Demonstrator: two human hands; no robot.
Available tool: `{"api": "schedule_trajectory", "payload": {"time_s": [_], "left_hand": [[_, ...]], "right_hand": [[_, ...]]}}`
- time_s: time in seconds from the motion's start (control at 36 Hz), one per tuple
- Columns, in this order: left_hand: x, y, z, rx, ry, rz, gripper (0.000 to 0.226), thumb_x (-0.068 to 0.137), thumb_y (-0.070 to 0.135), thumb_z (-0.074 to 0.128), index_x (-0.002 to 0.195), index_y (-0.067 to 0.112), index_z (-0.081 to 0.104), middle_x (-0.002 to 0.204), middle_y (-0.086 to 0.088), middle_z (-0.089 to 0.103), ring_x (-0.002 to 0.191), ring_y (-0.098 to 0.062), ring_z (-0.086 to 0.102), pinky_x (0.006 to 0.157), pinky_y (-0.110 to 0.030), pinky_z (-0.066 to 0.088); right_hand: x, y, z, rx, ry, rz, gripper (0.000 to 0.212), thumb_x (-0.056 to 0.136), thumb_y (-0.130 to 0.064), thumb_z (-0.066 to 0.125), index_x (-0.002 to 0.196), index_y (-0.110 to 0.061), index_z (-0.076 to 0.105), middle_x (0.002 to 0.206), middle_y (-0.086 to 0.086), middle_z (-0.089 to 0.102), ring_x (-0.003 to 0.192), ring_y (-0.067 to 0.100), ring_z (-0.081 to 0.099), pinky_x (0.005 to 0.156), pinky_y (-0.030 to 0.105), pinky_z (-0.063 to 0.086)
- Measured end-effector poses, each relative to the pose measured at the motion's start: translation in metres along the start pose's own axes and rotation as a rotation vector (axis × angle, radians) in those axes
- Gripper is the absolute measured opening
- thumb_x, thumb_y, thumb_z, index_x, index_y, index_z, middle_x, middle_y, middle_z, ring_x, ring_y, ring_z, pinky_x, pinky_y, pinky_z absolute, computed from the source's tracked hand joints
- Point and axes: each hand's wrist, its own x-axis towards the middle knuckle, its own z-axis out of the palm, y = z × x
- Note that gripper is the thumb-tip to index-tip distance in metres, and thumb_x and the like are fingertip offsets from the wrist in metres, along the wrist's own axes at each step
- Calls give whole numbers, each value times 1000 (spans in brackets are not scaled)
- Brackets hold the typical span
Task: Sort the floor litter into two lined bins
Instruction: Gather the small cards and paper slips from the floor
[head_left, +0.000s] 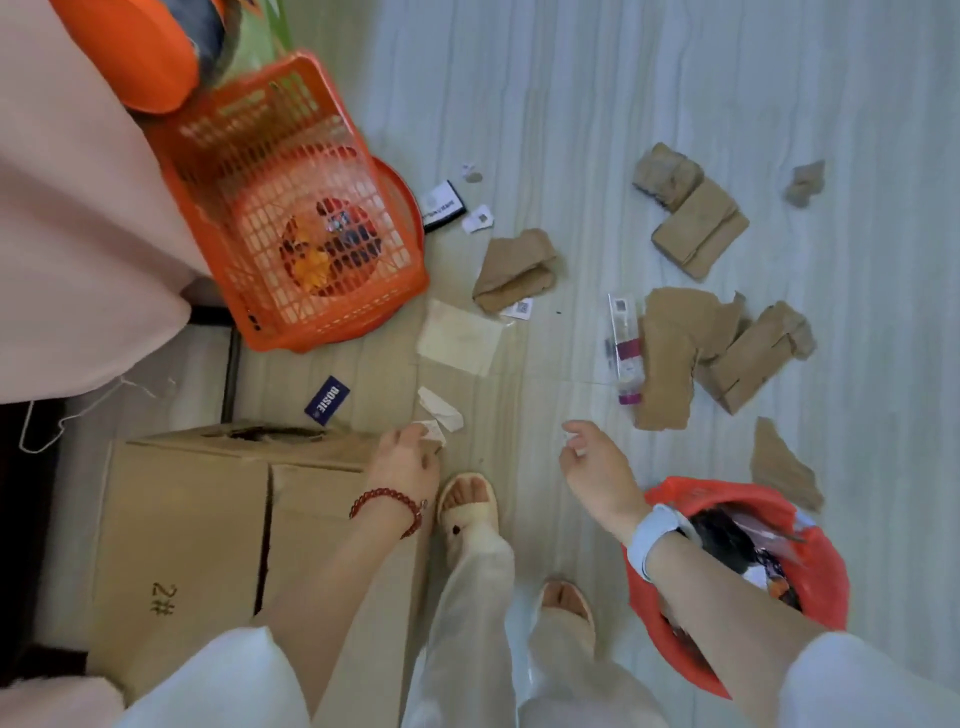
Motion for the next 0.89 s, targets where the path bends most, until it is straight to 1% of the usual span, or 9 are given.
{"api": "schedule_trajectory", "payload": {"time_s": [0.14, 0.25, 0.33, 0.42, 0.47, 0.53, 0.64, 0.78, 0.89], "left_hand": [[82, -53, -8, 101, 63, -57, 39, 94, 17, 45, 133, 12, 43, 134, -13, 41, 116, -27, 46, 95, -37, 42], [157, -100, 0, 289, 7, -114, 42, 93, 20, 46, 133, 11, 40, 133, -14, 40, 118, -31, 43, 94, -41, 42], [219, -132, 12, 354, -37, -209, 45, 93, 22, 45, 134, 6, 36, 135, -17, 39, 121, -34, 40, 100, -42, 39], [271, -159, 31, 335, -60, -306, 60, 95, 25, 44, 144, 5, 18, 147, -18, 25, 129, -37, 34, 106, -40, 32], [299, -178, 46, 263, -75, -360, 70, 94, 23, 47, 147, 7, 5, 153, -15, 11, 135, -37, 25, 112, -40, 26], [318, -197, 59, 217, -58, -406, 78, 92, 18, 51, 147, 8, -2, 156, -11, 0, 139, -36, 18, 115, -40, 19], [338, -220, 77, 208, 23, -453, 85, 88, 9, 55, 147, 7, -6, 155, -11, -7, 140, -36, 10, 116, -39, 13], [339, -207, 91, 207, 119, -391, 79, 88, 8, 56, 146, 1, 2, 153, -19, 0, 138, -40, 14, 113, -41, 19], [331, -179, 100, 251, 163, -229, 64, 88, 6, 54, 142, 5, 21, 148, -16, 17, 131, -38, 24, 104, -42, 32]], "right_hand": [[78, -23, 55, -600, -157, -427, 47, 90, -10, 41, 136, -17, 39, 130, 11, 44, 119, 29, 43, 89, 36, 42], [135, -25, 105, -1032, -375, -783, 59, 86, -8, 45, 142, -16, 28, 145, 10, 28, 134, 29, 25, 101, 40, 31], [181, -13, 153, -1177, -486, -843, 59, 93, -11, 38, 147, -22, 17, 156, 7, 5, 144, 29, 2, 115, 49, 11], [225, 8, 203, -1269, -524, -863, 61, 96, -15, 36, 148, -31, 8, 157, 3, -11, 144, 26, -13, 113, 53, -7], [248, 23, 231, -1303, -515, -874, 60, 97, -21, 35, 147, -35, 5, 156, 2, -15, 143, 25, -16, 111, 54, -12], [268, 42, 250, -1288, -467, -927, 54, 97, -31, 37, 146, -38, 15, 157, 2, -8, 144, 26, -9, 112, 55, -8], [288, 66, 260, -1220, -272, -1079, 58, 66, -51, 71, 122, -42, 56, 141, -2, 47, 131, 23, 44, 105, 56, 33], [302, 74, 244, -1091, -10, -1070, 51, 78, -34, 53, 127, -23, 54, 138, 8, 50, 127, 32, 47, 101, 51, 30], [313, 68, 219, -1067, 29, -984, 56, 63, -20, 77, 115, -5, 62, 128, 18, 57, 116, 40, 55, 84, 46, 54]]}}
